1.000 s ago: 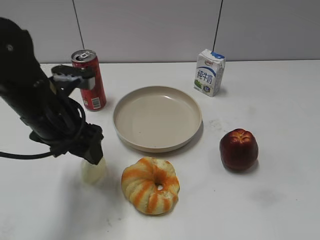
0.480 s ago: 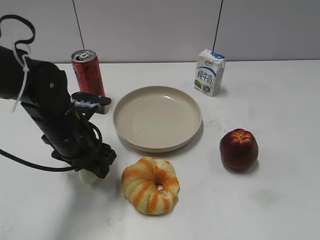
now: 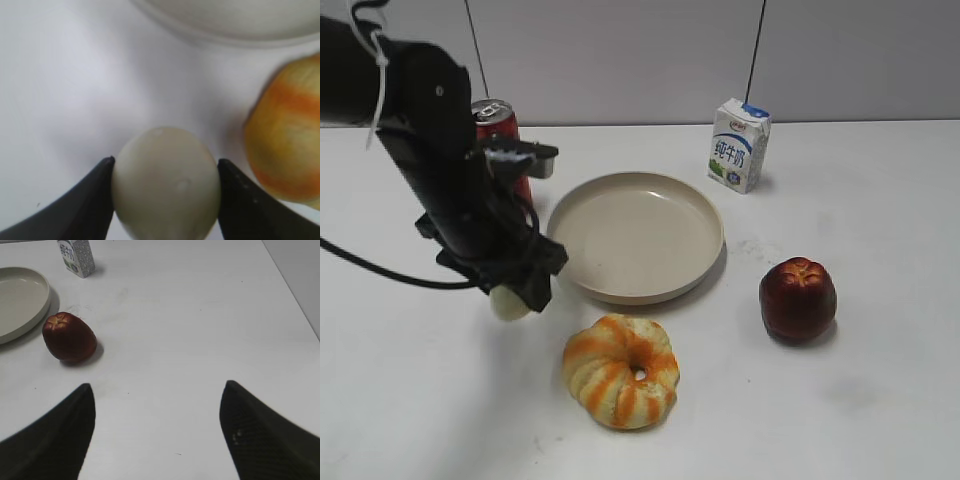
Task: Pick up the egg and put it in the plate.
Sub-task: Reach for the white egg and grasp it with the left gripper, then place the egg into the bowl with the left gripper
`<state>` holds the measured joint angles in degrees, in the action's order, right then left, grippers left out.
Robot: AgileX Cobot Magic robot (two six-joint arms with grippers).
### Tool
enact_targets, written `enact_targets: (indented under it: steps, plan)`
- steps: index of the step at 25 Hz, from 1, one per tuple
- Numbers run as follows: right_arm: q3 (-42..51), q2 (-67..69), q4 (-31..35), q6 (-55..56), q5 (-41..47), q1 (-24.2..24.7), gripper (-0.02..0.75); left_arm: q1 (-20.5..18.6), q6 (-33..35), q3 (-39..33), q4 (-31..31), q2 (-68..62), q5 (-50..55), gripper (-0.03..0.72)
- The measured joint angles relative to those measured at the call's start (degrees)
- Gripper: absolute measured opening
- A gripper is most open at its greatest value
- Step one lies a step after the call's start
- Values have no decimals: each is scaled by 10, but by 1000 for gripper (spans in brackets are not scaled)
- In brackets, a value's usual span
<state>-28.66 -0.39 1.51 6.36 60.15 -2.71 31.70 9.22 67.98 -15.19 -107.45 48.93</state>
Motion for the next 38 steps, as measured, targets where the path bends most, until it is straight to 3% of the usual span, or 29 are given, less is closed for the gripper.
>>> enact_targets:
  steps: [4,8,16,23,29,38]
  plan:
    - [0,0,0,0,0,0,585,0,0,85,-2,0,25,453]
    - [0,0,0,0,0,0,585,0,0,136,-20,0,-21,453]
    - [0,0,0,0,0,0,585,16,0,142,-38,-60,-128,453]
    - [0,0,0,0,0,0,585,29,0,142,-39,-131,-153,457]
    - [0,0,0,0,0,0,585,30,0,147,-38,-141,-150,645]
    - [0,0,0,0,0,0,585,30,0,219,-5,-91,-33,677]
